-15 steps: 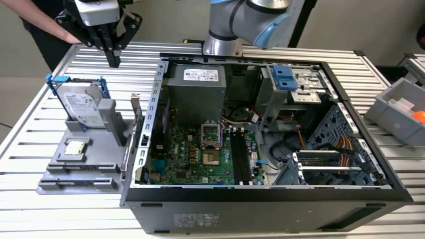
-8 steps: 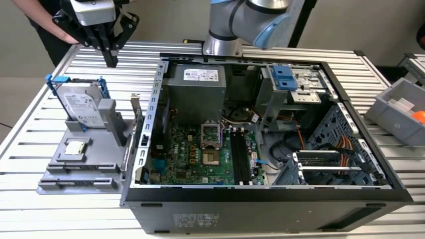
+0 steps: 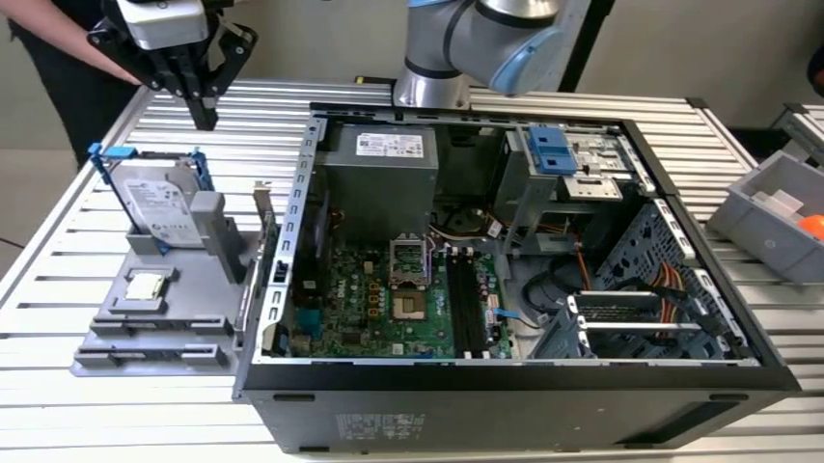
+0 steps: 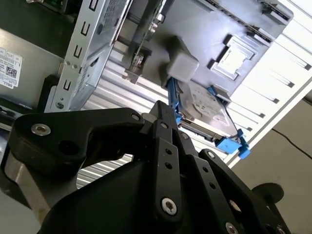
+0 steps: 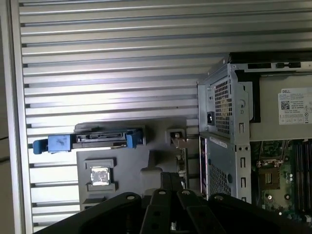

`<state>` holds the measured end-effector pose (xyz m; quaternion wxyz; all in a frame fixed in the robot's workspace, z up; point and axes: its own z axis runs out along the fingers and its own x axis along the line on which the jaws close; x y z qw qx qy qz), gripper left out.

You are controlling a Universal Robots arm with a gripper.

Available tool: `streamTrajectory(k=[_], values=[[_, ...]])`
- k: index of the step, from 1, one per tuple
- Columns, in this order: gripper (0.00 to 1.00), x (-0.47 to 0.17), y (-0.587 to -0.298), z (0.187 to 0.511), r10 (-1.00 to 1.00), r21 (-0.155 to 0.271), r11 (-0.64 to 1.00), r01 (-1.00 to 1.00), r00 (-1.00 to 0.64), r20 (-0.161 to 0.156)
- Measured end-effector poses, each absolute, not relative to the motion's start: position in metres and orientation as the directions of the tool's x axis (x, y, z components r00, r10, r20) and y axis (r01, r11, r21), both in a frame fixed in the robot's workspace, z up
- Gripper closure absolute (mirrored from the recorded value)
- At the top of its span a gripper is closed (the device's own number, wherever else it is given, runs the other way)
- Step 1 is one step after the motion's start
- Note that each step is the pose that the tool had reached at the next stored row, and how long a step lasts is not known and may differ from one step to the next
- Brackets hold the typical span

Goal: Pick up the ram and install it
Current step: 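Reach for the ram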

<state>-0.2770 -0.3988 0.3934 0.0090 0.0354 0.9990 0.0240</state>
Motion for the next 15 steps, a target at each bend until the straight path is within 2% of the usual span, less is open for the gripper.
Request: streamTrajectory(k=[15], values=[[1.0,-0.296,-0.399,0.393,0.071,0.049,0.996,0.07,-0.997,-0.016]])
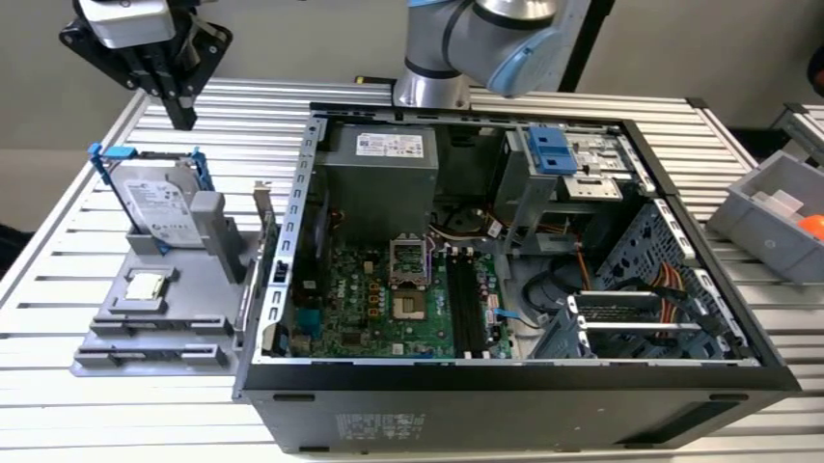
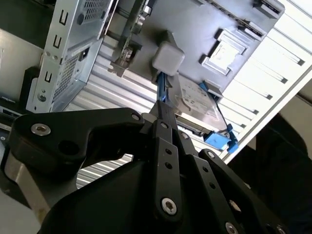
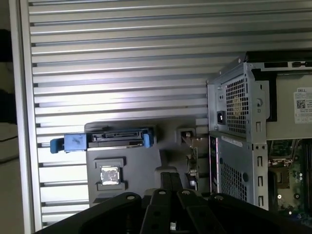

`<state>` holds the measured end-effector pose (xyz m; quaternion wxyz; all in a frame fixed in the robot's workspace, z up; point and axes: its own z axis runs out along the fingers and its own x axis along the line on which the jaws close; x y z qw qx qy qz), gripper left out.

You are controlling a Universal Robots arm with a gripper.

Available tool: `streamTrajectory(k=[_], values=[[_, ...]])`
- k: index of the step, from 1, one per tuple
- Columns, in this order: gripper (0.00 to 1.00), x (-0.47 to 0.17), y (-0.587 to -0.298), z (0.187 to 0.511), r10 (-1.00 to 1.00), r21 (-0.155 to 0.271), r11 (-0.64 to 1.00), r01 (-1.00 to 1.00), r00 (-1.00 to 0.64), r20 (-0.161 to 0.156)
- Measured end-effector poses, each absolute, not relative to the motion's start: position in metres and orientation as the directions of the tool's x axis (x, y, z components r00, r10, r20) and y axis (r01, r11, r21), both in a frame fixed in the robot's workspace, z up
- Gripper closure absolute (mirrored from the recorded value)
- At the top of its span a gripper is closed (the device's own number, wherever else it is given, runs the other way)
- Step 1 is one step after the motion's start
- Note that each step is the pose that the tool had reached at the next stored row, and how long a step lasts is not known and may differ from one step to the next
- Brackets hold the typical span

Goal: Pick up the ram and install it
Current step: 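Reach for the ram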

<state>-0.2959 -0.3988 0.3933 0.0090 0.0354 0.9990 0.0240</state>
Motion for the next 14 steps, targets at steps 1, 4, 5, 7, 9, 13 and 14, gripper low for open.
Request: streamTrajectory(k=[1,4,5,7,9,13,14], values=[[1.0,-0.297,-0.399,0.393,0.071,0.049,0.996,0.07,-0.997,-0.016],[1.0,-0.3,-0.399,0.393,0.071,0.049,0.996,0.07,-0.997,-0.016],[1.0,-0.301,-0.399,0.393,0.071,0.049,0.996,0.07,-0.997,-0.016],[1.0,-0.303,-0.399,0.393,0.071,0.048,0.996,0.07,-0.997,-0.016],[1.0,-0.305,-0.399,0.393,0.071,0.049,0.996,0.07,-0.997,-0.016],[1.0,-0.308,-0.399,0.393,0.071,0.049,0.996,0.07,-0.997,-0.016],[1.0,-0.308,-0.399,0.393,0.071,0.049,0.996,0.07,-0.997,-0.016]])
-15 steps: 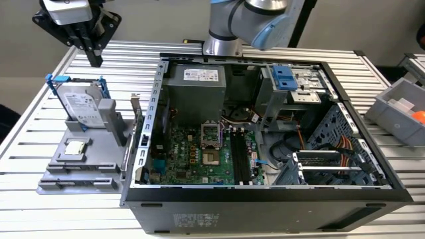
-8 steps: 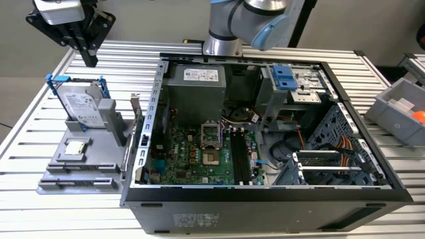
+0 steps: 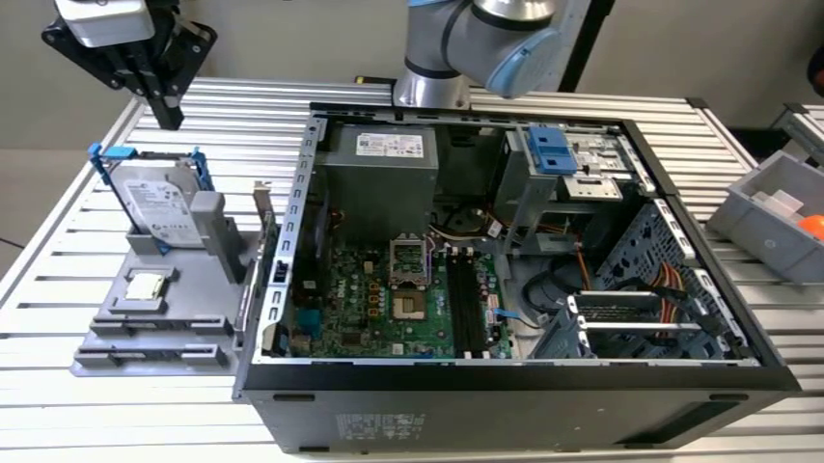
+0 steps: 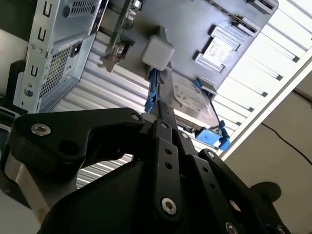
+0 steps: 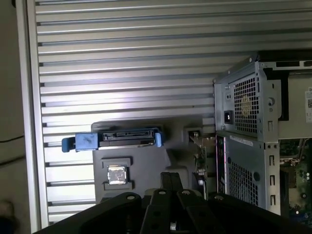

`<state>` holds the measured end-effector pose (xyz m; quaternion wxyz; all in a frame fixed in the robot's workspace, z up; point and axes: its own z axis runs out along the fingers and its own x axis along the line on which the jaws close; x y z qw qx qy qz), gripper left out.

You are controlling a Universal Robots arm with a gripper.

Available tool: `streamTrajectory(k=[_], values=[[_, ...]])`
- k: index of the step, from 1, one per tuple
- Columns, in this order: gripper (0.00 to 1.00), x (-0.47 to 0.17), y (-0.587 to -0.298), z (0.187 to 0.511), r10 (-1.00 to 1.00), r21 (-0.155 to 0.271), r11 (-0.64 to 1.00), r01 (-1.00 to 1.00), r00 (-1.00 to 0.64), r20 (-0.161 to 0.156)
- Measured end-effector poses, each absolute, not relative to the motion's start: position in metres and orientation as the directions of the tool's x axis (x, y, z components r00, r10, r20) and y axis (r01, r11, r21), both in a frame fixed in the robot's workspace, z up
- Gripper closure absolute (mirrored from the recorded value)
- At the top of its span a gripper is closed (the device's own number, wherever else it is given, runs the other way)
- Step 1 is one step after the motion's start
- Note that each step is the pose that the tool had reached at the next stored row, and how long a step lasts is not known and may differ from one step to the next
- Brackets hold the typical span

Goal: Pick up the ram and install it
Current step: 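Reach for the ram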

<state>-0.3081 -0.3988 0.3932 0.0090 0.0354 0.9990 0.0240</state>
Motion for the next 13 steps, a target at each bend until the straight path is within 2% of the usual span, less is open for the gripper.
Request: streamTrajectory(k=[13], values=[[1.0,-0.323,-0.399,0.393,0.071,0.049,0.996,0.07,-0.997,-0.016]])
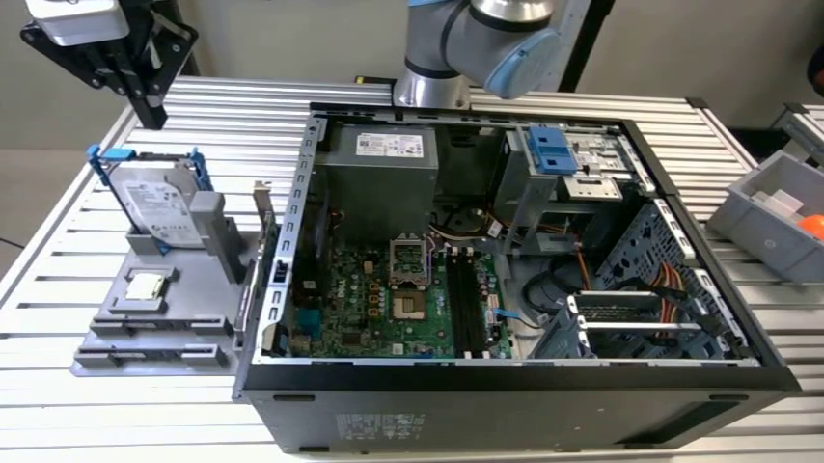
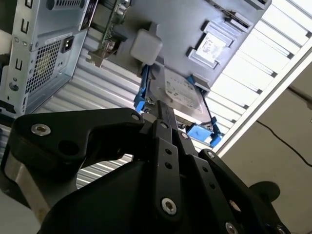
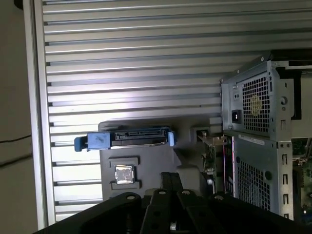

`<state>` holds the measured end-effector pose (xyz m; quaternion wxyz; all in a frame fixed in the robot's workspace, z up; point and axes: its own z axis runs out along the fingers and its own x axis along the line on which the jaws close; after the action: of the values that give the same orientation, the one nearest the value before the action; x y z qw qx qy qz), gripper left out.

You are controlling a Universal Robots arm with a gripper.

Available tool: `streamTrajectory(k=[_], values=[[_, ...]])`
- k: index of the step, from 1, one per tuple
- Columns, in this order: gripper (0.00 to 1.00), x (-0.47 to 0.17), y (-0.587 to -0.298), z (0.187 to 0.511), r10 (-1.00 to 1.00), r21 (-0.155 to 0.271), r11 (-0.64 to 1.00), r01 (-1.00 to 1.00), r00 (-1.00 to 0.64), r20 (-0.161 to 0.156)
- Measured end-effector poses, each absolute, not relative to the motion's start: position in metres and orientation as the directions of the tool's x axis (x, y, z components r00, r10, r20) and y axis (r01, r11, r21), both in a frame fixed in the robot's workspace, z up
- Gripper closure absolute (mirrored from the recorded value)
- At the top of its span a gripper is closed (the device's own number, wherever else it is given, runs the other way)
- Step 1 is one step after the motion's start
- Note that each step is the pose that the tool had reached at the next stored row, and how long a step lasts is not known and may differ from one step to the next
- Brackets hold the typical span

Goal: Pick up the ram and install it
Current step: 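Reach for the ram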

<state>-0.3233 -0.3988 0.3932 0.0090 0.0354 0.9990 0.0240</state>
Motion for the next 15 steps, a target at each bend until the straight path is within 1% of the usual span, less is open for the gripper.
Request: streamTrajectory(k=[15], values=[[1.0,-0.339,-0.399,0.393,0.071,0.049,0.996,0.07,-0.997,-0.016]])
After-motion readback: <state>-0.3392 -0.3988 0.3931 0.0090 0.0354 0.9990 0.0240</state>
